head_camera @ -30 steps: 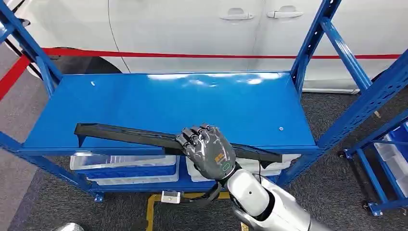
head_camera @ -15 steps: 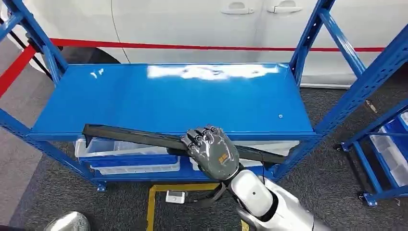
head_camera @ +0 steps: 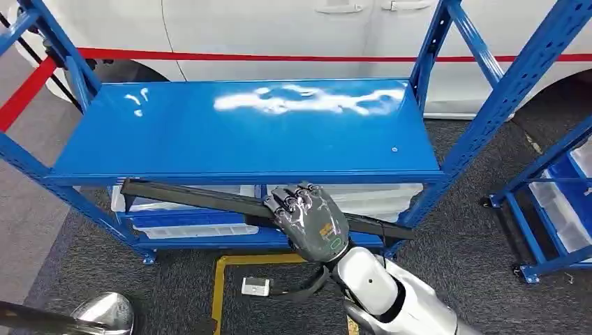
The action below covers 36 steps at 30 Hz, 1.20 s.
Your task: Take the parts from the cabinet and place them on the table.
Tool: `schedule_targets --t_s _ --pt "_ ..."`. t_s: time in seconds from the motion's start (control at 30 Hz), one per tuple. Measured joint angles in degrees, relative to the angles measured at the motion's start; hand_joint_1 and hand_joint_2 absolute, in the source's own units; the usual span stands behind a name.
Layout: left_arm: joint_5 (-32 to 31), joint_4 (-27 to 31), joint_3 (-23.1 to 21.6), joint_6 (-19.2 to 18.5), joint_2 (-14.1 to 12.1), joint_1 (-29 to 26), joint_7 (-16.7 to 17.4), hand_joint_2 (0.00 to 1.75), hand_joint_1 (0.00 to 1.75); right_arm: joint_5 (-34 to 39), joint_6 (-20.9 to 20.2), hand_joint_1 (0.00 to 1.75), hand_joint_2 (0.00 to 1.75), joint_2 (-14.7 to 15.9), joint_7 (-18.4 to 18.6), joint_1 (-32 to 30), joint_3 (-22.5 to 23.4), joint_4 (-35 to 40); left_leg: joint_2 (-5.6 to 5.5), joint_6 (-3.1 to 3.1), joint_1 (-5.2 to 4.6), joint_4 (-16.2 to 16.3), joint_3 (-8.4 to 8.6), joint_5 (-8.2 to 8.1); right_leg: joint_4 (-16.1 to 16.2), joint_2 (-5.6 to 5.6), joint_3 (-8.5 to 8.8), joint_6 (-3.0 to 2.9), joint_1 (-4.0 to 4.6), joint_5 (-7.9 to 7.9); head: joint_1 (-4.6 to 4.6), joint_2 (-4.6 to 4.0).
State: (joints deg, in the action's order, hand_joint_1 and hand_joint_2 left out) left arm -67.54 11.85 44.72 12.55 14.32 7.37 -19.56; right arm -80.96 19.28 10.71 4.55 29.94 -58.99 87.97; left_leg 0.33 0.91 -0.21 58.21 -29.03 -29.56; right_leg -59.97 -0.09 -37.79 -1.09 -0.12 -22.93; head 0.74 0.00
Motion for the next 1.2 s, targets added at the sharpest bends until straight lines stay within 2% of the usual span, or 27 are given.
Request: schedule_targets --t_s 0.07,0.1,0.13,0.17,0.2,0.23,0.27,0.3,0.33,0.37,0.4,0.43,0.47,0.5,0.57,0.6,0.63,0.67,0.7,0.77,0.8,0.83,0.87,0.9,0.93,1.1,1.2 --pt "0.0 0.0 0.0 0.0 0.0 -0.1 0.2 1.75 0.00 0.4 0.3 1.75 1.75 -0.1 -0.5 0.0 0.0 0.0 -0.02 0.53 -0.31 -0.6 -0.42 0.54 0.5 -0.02 0.04 0.72 -0.26 0.96 -0.02 0.00" --pt "0.0 0.0 0.0 0.0 0.0 -0.2 0.2 1.75 0.00 0.6 0.4 1.75 1.75 -0.1 -0.8 0.0 0.0 0.0 0.09 1.01 0.06 -1.7 -0.54 1.57 1.0 0.12 0.06 1.20 0.07 1.54 0.02 0.00" --pt "0.0 0.0 0.0 0.0 0.0 -0.1 0.2 1.75 0.00 0.8 0.5 1.75 1.75 0.0 -0.9 -0.1 0.1 0.0 0.49 1.29 0.38 -2.4 -0.37 2.59 0.3 0.15 -0.55 1.39 -0.07 0.14 0.04 0.00" --pt "0.0 0.0 0.0 0.0 0.0 -0.1 0.2 1.75 0.00 0.9 0.8 1.75 1.75 0.0 -1.1 -0.1 0.1 0.0 0.47 1.88 0.42 -2.6 -0.95 3.29 -2.0 0.14 -1.36 1.53 -0.06 -2.97 0.13 0.00" --pt "0.0 0.0 0.0 0.0 0.0 -0.1 0.2 1.75 0.00 1.0 1.1 1.75 1.75 0.0 -1.3 -0.2 0.1 0.0 0.48 2.06 0.38 -2.6 -1.68 3.83 -5.8 0.15 -2.45 1.74 -0.27 -6.46 0.11 0.00" --pt "0.0 0.0 0.0 -0.1 0.0 -0.1 0.2 1.75 0.00 1.2 1.2 1.75 1.75 0.0 -1.5 -0.4 0.1 0.0 0.50 1.99 0.35 -2.5 -2.32 4.25 -9.9 0.13 -3.47 1.94 -0.40 -9.08 0.13 0.00" --pt "0.0 0.0 0.0 -0.1 0.0 -0.3 0.2 1.75 0.00 1.3 1.3 1.75 1.75 0.0 -1.7 -0.6 0.1 -0.1 0.51 1.94 0.33 -2.3 -3.14 4.69 -13.9 0.13 -4.32 2.15 -0.51 -10.67 0.11 0.00" --pt "0.0 0.0 0.0 -0.1 0.0 -0.4 0.2 1.75 0.00 1.3 1.4 1.75 1.75 0.0 -1.8 -0.9 0.1 -0.1 0.51 1.85 0.35 -2.0 -4.00 5.10 -15.7 0.13 -4.22 2.34 -0.63 -10.36 0.11 0.00" --pt "0.0 0.0 0.0 -0.1 0.0 -0.4 0.2 1.75 0.00 1.4 1.5 1.75 1.75 0.0 -1.9 -1.0 0.1 -0.1 0.51 1.73 0.38 -1.5 -4.83 5.40 -14.9 0.10 -2.96 2.47 -0.73 -8.88 0.13 0.00" --pt "0.0 0.0 0.0 -0.1 0.0 -0.4 0.2 1.75 0.00 1.5 1.6 1.75 1.75 0.1 -1.9 -1.1 0.1 -0.1 0.51 1.54 0.44 -1.0 -5.67 5.64 -11.9 0.08 -0.47 2.50 -0.84 -6.95 0.11 0.00" --pt "0.0 0.0 0.0 -0.1 0.0 -0.4 0.1 1.75 0.00 1.5 1.7 1.75 1.75 0.1 -1.9 -1.1 0.1 -0.1 0.50 1.38 0.48 -0.5 -6.41 5.80 -7.5 0.06 2.76 2.45 -0.91 -5.44 0.11 0.00" --pt "0.0 0.0 0.0 -0.1 0.0 -0.4 0.1 1.75 0.00 1.6 1.9 1.75 1.75 0.0 -1.9 -1.1 0.1 -0.1 0.48 1.19 0.49 0.2 -6.94 5.91 -2.8 0.02 6.12 2.32 -0.97 -5.48 0.09 0.00" --pt "0.0 0.0 0.0 -0.1 0.0 -0.4 0.0 1.75 0.00 1.6 2.0 1.75 1.75 0.0 -2.0 -1.1 0.1 -0.1 0.43 0.82 0.21 0.7 -7.64 6.11 0.1 0.04 7.70 1.97 -0.70 -7.57 0.13 0.00" --pt "0.0 0.0 0.0 -0.1 0.0 -0.4 -0.1 1.75 0.00 1.9 2.1 1.75 1.75 0.0 -2.0 -1.3 0.1 -0.1 0.44 0.50 0.23 0.8 -7.57 6.31 -0.5 0.12 7.17 1.41 -0.37 -6.74 0.02 0.00" --pt "0.0 0.0 0.0 -0.1 0.0 -0.4 -0.2 1.75 0.00 2.8 2.0 1.75 1.75 0.0 -2.3 -1.4 0.1 -0.2 0.42 -0.25 0.25 0.9 -7.75 7.06 -0.3 0.20 6.75 0.77 -0.31 -6.46 0.06 0.00" --pt "0.0 0.0 0.0 -0.1 0.0 -0.4 -0.2 1.75 0.00 3.2 2.0 1.75 1.75 -0.1 -2.5 -1.5 0.1 -0.2 0.38 -0.64 0.30 0.8 -7.91 7.37 0.0 0.19 6.58 0.16 -0.33 -5.99 0.11 0.00" --pt "0.0 0.0 0.0 -0.1 0.0 -0.4 -0.2 1.75 0.00 3.3 2.0 1.75 1.75 -0.1 -2.5 -1.5 0.1 -0.3 0.21 -0.92 0.64 1.4 -8.25 6.64 0.3 -0.12 6.09 -0.48 -0.71 -5.31 0.11 0.00" --pt "0.0 0.0 0.0 0.0 0.0 -0.5 -0.3 1.75 0.00 3.7 2.0 1.75 1.75 -0.4 -2.7 -1.5 0.1 -0.4 0.05 -1.27 0.59 2.9 -9.13 4.07 0.4 -0.09 5.52 -0.97 -0.71 -4.77 0.04 0.00" --pt "0.0 0.0 0.0 0.0 0.0 -0.5 -0.3 1.75 0.00 4.0 2.1 1.75 1.75 -0.6 -2.9 -1.6 0.1 -0.5 0.03 -1.62 0.77 6.6 -10.39 0.44 0.3 -0.07 4.71 -1.26 -0.70 -4.15 -0.04 0.00" --pt "0.0 0.0 0.0 0.0 0.0 -0.5 -0.3 1.75 0.00 4.3 2.0 1.75 1.75 -0.8 -3.1 -1.8 0.1 -0.6 0.06 -2.09 0.93 14.5 -12.63 -4.36 0.3 -0.08 3.24 -1.29 -0.59 -3.10 -0.04 0.00" --pt "0.0 0.0 0.0 0.0 0.0 -0.5 -0.3 1.75 0.00 4.7 2.0 1.75 1.75 -0.9 -3.3 -1.9 0.1 -0.7 0.05 -2.20 0.92 17.5 -13.01 -4.88 0.2 -0.12 2.44 -1.23 -0.55 -2.52 -0.04 0.00" --pt "0.0 0.0 0.0 0.0 0.0 -0.5 -0.2 1.75 0.00 5.3 1.9 1.75 1.75 -1.0 -3.7 -2.0 0.1 -0.8 0.05 -2.18 0.92 17.8 -12.34 -3.89 0.1 -0.15 1.76 -1.16 -0.54 -2.10 -0.04 0.00" --pt "0.1 0.0 0.0 0.0 0.0 -0.5 0.1 1.75 0.00 5.9 1.6 1.75 1.75 -1.3 -4.0 -1.9 0.1 -0.9 0.04 -2.03 0.92 15.5 -10.09 -1.69 -0.1 -0.14 0.96 -1.05 -0.52 -1.58 -0.04 0.00" --pt "0.2 0.0 0.0 0.0 0.0 -0.5 0.3 1.75 0.00 6.2 1.3 1.75 1.75 -1.6 -4.2 -1.8 0.1 -1.0 0.01 -1.71 0.89 10.9 -6.76 0.36 -0.2 -0.09 0.29 -0.93 -0.49 -1.14 -0.07 0.00" --pt "0.2 0.0 0.0 0.0 0.0 -0.4 0.4 1.75 0.00 6.4 1.0 1.75 1.75 -2.0 -4.3 -1.7 0.1 -1.0 -0.06 -1.27 0.83 5.8 -3.14 1.24 -0.3 0.01 -0.06 -0.81 -0.48 -0.74 -0.04 0.00" --pt "0.2 0.0 0.0 0.0 0.0 -0.4 0.4 1.75 0.00 6.4 1.0 1.75 1.75 -2.0 -4.3 -1.7 0.1 -1.0 -0.06 -1.27 0.83 5.8 -3.14 1.24 -0.3 0.01 -0.06 -0.81 -0.48 -0.74 -0.04 0.00" --pt "0.2 0.0 0.0 0.0 0.0 -0.3 0.4 1.75 0.00 6.4 0.9 1.75 1.75 -2.1 -4.4 -1.6 0.1 -1.0 -0.13 -1.03 0.78 3.6 -1.57 1.07 -0.4 0.01 -0.12 -0.72 -0.51 -0.60 -0.07 0.00"
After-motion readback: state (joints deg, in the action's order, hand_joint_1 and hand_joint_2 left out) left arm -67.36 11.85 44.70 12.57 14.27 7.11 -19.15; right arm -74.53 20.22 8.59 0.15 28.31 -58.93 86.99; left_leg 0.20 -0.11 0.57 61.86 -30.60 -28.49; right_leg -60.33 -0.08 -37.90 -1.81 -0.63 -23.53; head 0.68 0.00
